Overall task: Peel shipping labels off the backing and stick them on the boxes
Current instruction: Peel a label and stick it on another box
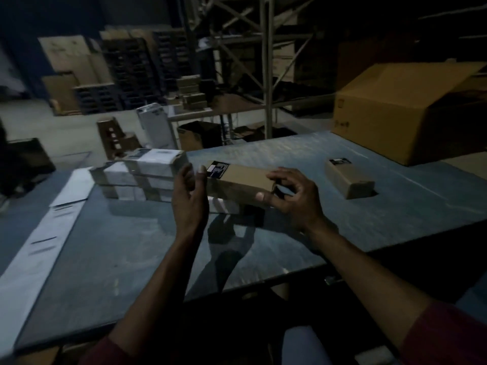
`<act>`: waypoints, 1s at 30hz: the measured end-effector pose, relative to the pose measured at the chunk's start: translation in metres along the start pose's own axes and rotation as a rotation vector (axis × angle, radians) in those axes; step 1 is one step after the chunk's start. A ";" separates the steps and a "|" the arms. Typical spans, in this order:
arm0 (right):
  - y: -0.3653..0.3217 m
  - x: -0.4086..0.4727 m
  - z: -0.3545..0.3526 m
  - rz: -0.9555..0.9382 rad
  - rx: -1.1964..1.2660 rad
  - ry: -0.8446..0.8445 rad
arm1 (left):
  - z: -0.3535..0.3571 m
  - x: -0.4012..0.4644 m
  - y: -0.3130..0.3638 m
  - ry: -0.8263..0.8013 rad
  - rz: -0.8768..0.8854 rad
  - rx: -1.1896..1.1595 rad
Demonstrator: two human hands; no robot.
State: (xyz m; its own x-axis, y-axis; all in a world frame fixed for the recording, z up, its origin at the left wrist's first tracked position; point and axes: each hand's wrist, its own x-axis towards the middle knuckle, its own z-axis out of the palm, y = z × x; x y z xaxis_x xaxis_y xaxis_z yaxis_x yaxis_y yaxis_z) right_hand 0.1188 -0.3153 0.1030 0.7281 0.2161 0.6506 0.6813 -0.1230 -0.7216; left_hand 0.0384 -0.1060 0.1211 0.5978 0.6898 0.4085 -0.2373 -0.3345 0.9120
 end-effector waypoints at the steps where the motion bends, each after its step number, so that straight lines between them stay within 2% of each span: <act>1: -0.005 -0.002 0.017 -0.020 0.028 -0.033 | -0.018 0.003 -0.002 -0.007 -0.032 -0.013; 6: -0.020 -0.013 0.097 -0.047 0.161 -0.297 | -0.115 0.008 -0.024 0.096 -0.105 0.060; 9: -0.030 -0.019 0.132 -0.102 0.087 -0.512 | -0.163 -0.005 -0.038 0.144 -0.131 0.152; 14: -0.047 -0.015 0.167 -0.127 -0.142 -0.743 | -0.220 -0.015 -0.056 0.014 -0.272 0.285; 20: -0.063 0.002 0.188 -0.178 -0.289 -1.001 | -0.245 -0.015 -0.052 -0.098 -0.265 0.483; 23: -0.075 0.004 0.205 -0.242 -0.308 -1.015 | -0.264 -0.007 -0.051 -0.074 -0.216 0.517; 27: -0.111 0.003 0.257 -0.394 -0.243 -0.977 | -0.323 0.017 -0.073 0.278 -0.053 0.699; 28: -0.123 0.004 0.274 -0.414 -0.223 -0.992 | -0.341 0.023 -0.080 0.314 -0.052 0.782; 30: -0.142 0.002 0.314 -0.439 -0.228 -1.039 | -0.372 0.030 -0.097 0.236 -0.149 0.990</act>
State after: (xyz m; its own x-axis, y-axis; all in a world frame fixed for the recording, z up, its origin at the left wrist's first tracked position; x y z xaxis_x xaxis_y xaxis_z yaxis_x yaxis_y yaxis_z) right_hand -0.0006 0.0066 0.1326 0.0829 0.9648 0.2498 0.9356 0.0110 -0.3530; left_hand -0.2053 0.1863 0.0583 0.3786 0.8406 0.3874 0.6290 -0.5407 0.5586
